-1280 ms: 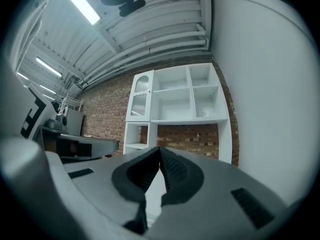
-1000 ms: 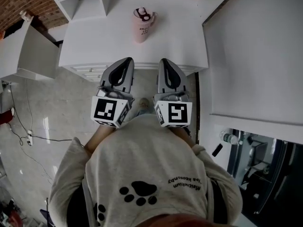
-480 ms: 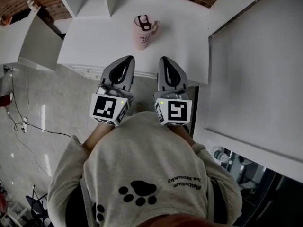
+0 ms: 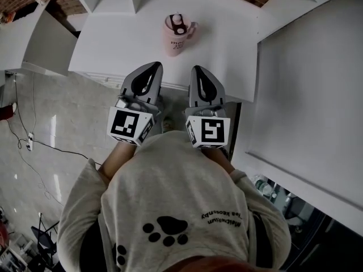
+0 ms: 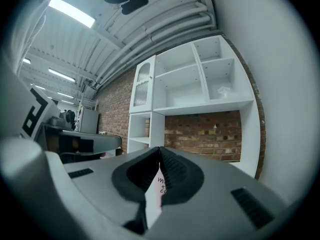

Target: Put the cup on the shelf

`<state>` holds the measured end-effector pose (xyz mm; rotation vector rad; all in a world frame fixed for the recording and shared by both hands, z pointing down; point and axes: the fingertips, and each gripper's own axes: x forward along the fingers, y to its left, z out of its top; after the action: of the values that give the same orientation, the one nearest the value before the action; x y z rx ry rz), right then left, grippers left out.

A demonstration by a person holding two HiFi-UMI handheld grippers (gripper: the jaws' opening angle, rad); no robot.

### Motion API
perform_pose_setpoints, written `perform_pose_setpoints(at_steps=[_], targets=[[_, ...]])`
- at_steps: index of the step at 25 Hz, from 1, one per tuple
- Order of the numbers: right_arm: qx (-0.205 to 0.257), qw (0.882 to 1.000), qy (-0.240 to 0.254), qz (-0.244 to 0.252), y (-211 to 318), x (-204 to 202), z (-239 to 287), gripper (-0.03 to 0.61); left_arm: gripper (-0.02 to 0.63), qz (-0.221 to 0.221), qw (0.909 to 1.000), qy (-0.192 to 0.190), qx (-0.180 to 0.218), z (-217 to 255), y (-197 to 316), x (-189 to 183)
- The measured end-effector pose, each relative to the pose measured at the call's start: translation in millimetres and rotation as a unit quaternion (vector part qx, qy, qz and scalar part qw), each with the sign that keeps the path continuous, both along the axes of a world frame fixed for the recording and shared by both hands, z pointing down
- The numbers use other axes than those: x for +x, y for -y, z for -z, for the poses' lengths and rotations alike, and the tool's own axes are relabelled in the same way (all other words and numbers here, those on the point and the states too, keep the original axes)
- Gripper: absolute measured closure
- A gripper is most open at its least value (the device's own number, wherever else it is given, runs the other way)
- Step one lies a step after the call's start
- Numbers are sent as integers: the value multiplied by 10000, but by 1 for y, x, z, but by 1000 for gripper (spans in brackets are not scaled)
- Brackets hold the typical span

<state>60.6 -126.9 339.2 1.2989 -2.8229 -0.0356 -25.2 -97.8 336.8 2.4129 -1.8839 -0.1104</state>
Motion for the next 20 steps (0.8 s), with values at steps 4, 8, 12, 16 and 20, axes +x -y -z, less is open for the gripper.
perform_pose_setpoints(at_steps=[4, 8, 12, 16, 20], targets=[[-13, 9998, -165, -60, 15, 1, -10, 569, 606, -156, 9999, -50, -24, -9, 19, -1], [-71, 9997, -162, -181, 38, -4, -17, 569, 606, -335, 9994, -33, -12, -17, 41, -5], [-114, 9992, -242, -286, 59, -10, -22, 569, 604, -538, 9985, -38, -58, -27, 62, -12], [-171, 9988, -260, -379, 79, -18, -31, 568, 604, -737, 9972, -9, -158, -41, 82, -20], [-214, 9979, -346, -508, 97, -24, -38, 569, 603, -1029, 9943, -22, -272, -57, 100, -24]])
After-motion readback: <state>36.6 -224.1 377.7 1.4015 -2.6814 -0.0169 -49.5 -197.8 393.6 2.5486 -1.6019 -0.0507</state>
